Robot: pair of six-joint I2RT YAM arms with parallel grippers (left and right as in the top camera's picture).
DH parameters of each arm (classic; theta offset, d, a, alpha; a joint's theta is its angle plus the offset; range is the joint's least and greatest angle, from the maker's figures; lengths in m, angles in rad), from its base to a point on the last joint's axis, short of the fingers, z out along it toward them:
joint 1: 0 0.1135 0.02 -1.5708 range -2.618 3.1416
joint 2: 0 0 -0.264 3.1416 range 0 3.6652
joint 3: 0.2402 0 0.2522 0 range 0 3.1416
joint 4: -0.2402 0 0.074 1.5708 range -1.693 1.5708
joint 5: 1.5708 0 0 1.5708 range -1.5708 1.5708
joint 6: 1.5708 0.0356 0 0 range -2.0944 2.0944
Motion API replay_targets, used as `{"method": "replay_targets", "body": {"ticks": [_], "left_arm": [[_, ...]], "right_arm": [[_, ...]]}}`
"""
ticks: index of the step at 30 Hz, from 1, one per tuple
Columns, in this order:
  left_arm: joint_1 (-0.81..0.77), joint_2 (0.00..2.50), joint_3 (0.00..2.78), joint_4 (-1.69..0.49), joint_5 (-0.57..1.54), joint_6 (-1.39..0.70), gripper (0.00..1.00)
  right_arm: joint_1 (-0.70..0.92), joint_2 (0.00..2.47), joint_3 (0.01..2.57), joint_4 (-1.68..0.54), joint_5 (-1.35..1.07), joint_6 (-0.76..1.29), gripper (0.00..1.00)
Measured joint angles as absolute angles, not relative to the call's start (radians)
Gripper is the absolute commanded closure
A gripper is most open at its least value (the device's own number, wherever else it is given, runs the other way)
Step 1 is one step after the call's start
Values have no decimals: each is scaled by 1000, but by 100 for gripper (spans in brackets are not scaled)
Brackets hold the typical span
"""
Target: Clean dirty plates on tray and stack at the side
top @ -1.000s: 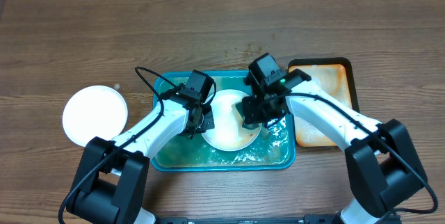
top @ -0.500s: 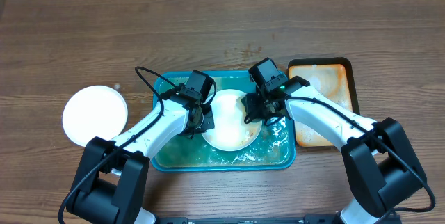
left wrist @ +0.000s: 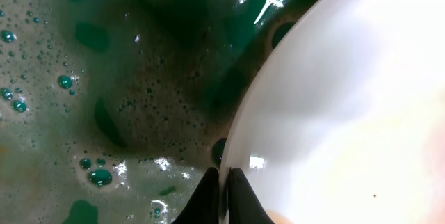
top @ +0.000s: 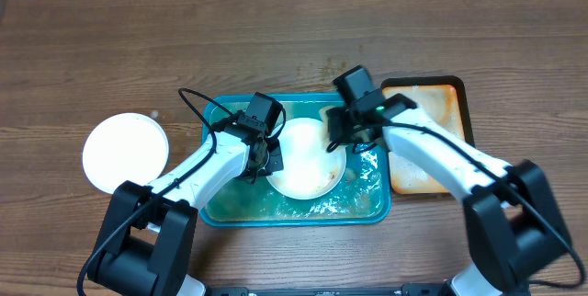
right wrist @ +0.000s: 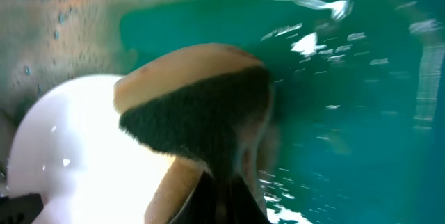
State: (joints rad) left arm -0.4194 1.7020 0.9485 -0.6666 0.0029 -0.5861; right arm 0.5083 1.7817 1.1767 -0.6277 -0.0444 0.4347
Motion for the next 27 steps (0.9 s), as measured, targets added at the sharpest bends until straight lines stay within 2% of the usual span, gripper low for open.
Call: {"method": "replay_targets", "body": {"ticks": [7, 14, 27], "left_arm": [[-419, 1702, 949, -675, 2, -586, 96], [-419, 1688, 961, -757, -46, -586, 96], [-419, 1510, 1168, -1065, -439, -585, 96]], "right_arm": [[319, 1591, 1198, -765, -12, 433, 96], [167, 1579, 1188, -855, 1, 353, 96], [124, 1705, 1008, -724, 4, 240, 96]]}}
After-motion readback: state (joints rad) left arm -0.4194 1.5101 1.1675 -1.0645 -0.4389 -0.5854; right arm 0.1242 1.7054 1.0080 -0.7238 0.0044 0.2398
